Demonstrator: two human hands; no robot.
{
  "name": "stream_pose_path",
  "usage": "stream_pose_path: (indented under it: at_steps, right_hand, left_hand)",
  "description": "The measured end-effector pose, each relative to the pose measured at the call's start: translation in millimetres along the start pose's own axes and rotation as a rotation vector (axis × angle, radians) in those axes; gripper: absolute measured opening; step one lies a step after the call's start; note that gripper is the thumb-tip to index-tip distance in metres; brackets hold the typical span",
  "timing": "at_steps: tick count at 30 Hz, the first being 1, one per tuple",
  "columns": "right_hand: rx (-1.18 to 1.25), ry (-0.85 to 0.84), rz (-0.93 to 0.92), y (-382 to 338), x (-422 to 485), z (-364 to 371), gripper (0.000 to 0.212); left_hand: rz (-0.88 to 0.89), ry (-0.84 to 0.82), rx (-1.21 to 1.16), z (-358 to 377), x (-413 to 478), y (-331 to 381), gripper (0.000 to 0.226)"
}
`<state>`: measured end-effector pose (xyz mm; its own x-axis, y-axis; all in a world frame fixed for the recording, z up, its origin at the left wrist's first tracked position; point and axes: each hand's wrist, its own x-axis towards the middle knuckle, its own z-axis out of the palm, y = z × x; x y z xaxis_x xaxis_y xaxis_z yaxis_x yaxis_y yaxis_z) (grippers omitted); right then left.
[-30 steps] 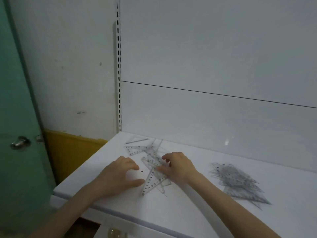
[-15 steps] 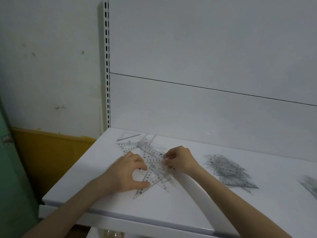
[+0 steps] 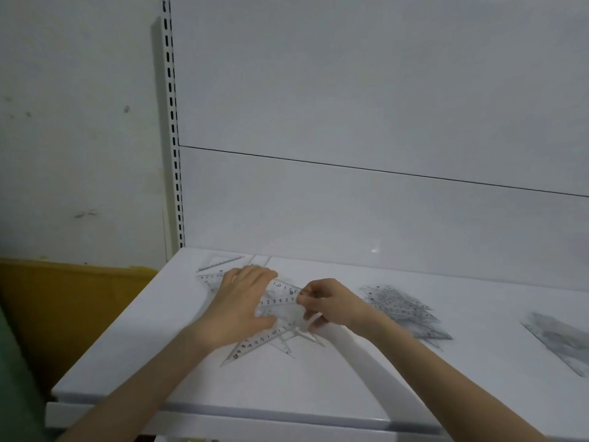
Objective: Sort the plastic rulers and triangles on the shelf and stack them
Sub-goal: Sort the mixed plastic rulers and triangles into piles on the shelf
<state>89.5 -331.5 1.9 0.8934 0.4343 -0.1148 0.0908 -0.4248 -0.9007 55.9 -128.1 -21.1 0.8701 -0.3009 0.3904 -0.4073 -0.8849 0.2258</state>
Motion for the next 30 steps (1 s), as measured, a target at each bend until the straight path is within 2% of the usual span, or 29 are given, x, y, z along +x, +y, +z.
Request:
stream_pose_path:
  at_steps: [2, 4, 6, 10, 12, 16, 20, 23, 26, 30]
  right_hand:
    - [0.082, -0.054, -0.012, -3.2, -8.0, -4.9, 0.013]
    - [0.114, -0.051, -0.03, -2.7, -15.8, -10.3, 0.01]
    - [0.154, -0.015, -0.038, 1.5, -22.6, -17.9, 0.019]
    - [0.223, 0.04, -0.027, 17.3, -41.6, -39.6, 0.044]
    - [0.258, 0.104, -0.002, 27.0, -53.9, -53.5, 0.049]
    - [0.193, 0.246, 0.034, 46.4, -77.9, -91.5, 0.026]
    - [0.069, 0.326, 0.076, 66.5, -104.6, -132.8, 0.02]
    - [0.101, 0.327, 0.111, 83.2, -129.2, -168.1, 0.04]
    - [0.106, 0.347, 0.105, 106.4, -154.4, -212.2, 0.044]
    - [-0.086, 0.457, 0.162, 153.6, -189.5, -284.0, 0.05]
  left_hand:
    - [0.026, 0.036, 0.004, -3.8, 6.5, 4.8, 0.077]
    - [0.032, 0.025, 0.001, -8.3, 11.0, 11.5, 0.057]
    - [0.02, -0.003, 0.015, -10.5, 13.9, 21.5, 0.042]
    - [-0.099, 0.044, 0.02, -8.4, 23.5, 39.3, 0.036]
    - [-0.172, 0.076, -0.018, -6.6, 30.3, 48.1, 0.038]
    - [-0.183, 0.077, -0.059, 3.5, 47.3, 77.0, 0.035]
    - [-0.131, 0.015, -0.087, 21.0, 72.2, 117.9, 0.049]
    - [-0.07, -0.03, -0.135, 38.9, 91.3, 152.8, 0.052]
    - [-0.04, -0.078, -0.219, 60.9, 110.0, 198.0, 0.065]
    - [-0.018, -0.108, -0.229, 96.7, 133.4, 265.3, 0.085]
